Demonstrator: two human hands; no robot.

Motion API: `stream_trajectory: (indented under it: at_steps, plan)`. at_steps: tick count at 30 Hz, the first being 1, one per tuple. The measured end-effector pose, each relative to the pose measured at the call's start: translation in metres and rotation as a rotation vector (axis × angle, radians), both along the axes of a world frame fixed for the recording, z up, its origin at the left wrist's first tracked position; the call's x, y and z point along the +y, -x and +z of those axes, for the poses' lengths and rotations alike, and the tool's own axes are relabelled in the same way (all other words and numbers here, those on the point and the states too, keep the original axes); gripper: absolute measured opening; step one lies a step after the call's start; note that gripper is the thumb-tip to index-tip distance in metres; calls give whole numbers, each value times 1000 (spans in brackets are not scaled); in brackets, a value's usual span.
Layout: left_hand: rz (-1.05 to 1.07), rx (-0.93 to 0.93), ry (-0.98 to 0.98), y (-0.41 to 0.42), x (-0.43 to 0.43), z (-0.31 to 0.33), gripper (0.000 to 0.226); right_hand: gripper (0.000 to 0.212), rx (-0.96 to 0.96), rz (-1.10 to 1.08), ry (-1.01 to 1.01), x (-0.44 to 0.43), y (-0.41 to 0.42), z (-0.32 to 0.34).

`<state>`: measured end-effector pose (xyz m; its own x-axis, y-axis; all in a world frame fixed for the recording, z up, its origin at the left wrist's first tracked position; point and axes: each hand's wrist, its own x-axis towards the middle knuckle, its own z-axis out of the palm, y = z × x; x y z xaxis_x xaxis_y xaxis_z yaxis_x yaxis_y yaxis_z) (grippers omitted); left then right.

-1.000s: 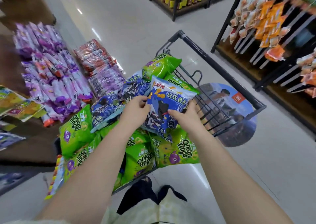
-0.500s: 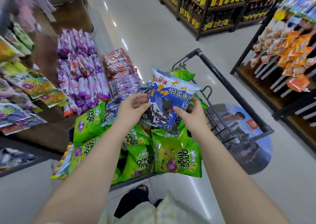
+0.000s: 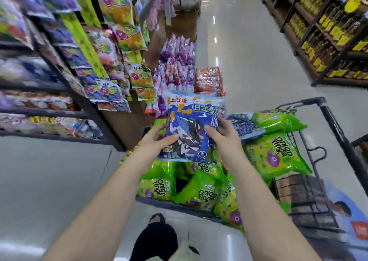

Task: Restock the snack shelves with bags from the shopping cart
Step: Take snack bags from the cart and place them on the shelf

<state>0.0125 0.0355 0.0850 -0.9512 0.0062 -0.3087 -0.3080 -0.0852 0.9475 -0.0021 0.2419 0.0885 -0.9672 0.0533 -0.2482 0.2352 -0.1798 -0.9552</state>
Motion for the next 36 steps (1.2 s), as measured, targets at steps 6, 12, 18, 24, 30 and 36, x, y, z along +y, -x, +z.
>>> stream_trajectory:
  at_steps: [6, 12, 18, 24, 30, 36]
  plan:
    - [332, 42, -36, -25, -122, 10, 58, 57, 51, 357, -53, -123, 25, 13]
    - [624, 79, -161, -50, -262, 17, 30, 75, 98, 656, -20, -287, 36, 23]
    - [784, 132, -152, -74, -442, 36, 33, 52, 81, 765, 14, -486, 35, 48]
    - [856, 206, -132, -78, -605, 61, 28, 49, 129, 834, 51, -659, 44, 77]
    - [886, 259, -84, -35, -732, 102, 38, 31, 228, 831, 89, -786, 80, 125]
    - [868, 394, 34, 41, -845, 178, 49, 36, 333, 764, 185, -903, 154, 190]
